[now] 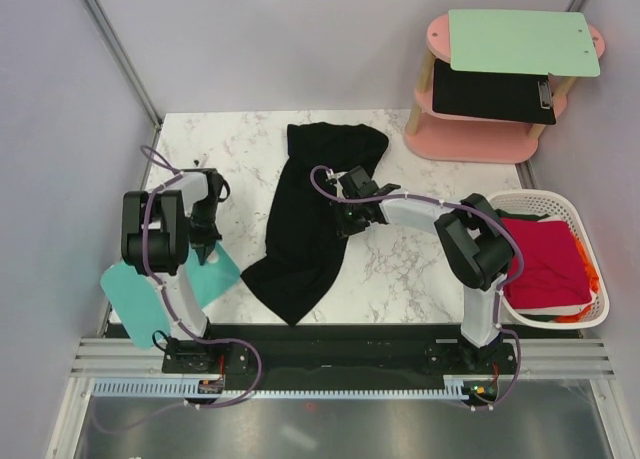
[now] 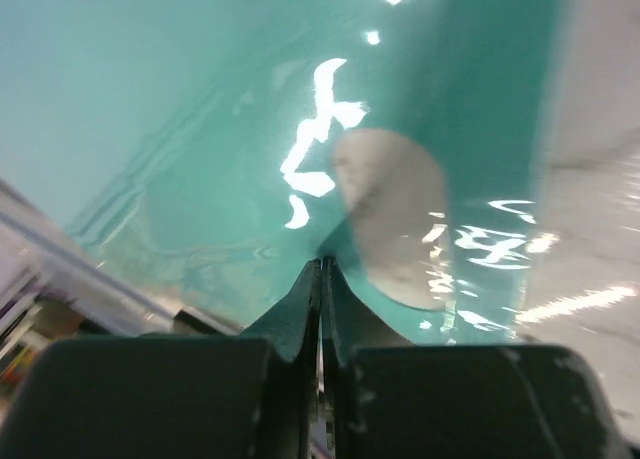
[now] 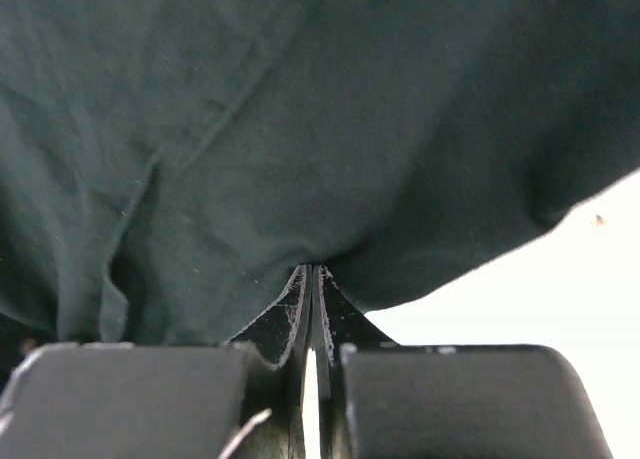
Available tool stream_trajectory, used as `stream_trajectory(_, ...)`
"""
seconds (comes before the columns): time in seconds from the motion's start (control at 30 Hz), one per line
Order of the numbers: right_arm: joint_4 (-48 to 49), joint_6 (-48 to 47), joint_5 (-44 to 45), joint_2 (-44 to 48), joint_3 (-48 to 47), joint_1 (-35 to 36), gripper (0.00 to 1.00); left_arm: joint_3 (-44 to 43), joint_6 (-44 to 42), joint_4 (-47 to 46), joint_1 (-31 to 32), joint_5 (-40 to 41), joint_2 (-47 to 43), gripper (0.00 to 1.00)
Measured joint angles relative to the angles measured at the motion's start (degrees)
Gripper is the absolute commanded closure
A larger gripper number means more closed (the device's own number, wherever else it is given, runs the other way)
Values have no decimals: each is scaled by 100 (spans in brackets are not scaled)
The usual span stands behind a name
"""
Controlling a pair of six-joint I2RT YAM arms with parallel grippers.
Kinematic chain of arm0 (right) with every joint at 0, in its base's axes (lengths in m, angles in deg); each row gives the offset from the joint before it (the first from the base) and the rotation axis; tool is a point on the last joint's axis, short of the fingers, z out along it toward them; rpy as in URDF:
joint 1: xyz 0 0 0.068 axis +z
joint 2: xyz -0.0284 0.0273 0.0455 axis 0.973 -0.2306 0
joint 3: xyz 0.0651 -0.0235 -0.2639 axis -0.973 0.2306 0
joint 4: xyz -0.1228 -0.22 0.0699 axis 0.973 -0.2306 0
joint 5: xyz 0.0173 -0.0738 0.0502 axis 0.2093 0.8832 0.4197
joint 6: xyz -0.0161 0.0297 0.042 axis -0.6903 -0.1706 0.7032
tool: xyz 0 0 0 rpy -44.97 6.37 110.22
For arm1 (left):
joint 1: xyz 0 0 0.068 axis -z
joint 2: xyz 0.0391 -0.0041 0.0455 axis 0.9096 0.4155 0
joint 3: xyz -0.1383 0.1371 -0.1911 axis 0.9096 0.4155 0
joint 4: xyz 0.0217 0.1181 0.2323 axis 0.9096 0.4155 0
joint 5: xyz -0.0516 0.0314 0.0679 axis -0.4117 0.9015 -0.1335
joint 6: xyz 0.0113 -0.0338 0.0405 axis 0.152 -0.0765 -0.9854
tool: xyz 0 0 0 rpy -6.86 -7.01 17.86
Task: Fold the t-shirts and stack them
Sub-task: Rotate the tshirt 90 degrees
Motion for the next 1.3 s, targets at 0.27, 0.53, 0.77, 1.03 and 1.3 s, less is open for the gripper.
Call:
stream_trajectory(0.27,-155,26,588,-284,-461,262,96,157,-46,-1283,490,-828,-1364,98)
stream_trajectory(0.53,-490,37,1381,-278,-564,328,97,140,-120,-1587,1394,-1606,-1847,98)
stream_trajectory(0.77,-844,-9,2133,-214,-542,238,98,146,-114,-1617,2131,-1976,-1838,98)
stream_trajectory(1.03,-1154,-164,3257,-142,-387,-140,91,201,-103,-1635,2406,-2118,-1838,98)
stream_trajectory(1.3,-1316,-330,3224,411,79,-162,82,354,48,-1832,2938,-2343,-1851,84)
